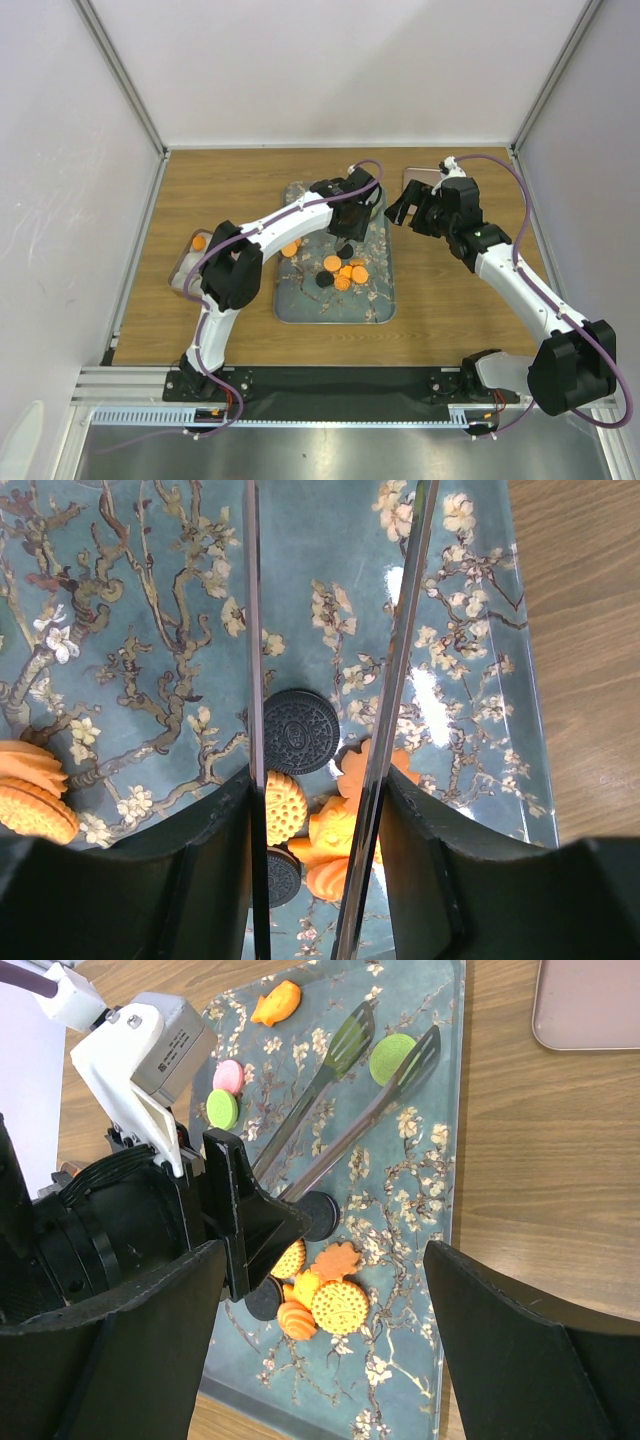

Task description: Pack the cookies

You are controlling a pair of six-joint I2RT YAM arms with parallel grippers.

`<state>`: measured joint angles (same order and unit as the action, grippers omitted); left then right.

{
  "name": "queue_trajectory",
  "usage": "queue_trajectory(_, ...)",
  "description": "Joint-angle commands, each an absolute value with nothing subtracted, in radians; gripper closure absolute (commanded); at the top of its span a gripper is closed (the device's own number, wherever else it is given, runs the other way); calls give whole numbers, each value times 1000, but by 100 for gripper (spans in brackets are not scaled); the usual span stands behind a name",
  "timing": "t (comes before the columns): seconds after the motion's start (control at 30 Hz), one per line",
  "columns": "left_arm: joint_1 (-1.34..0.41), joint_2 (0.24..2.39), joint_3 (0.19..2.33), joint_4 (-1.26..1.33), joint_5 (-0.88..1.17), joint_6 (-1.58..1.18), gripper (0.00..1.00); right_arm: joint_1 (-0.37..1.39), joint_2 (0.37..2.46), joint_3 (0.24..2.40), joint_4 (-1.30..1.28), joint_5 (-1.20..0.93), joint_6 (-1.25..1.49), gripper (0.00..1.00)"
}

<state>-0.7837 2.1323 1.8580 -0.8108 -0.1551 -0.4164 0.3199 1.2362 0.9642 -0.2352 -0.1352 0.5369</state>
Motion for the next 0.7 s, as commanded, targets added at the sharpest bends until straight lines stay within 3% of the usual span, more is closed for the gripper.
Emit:
queue_trajectory(0.0,-793,2121,1850,-790,-175,-394,48,322,1227,985,-221,-118,514,13)
queue_trajectory(0.67,-801,2114,1861,-807,-213,-379,59,324,1227,988,-224,-120,514,13)
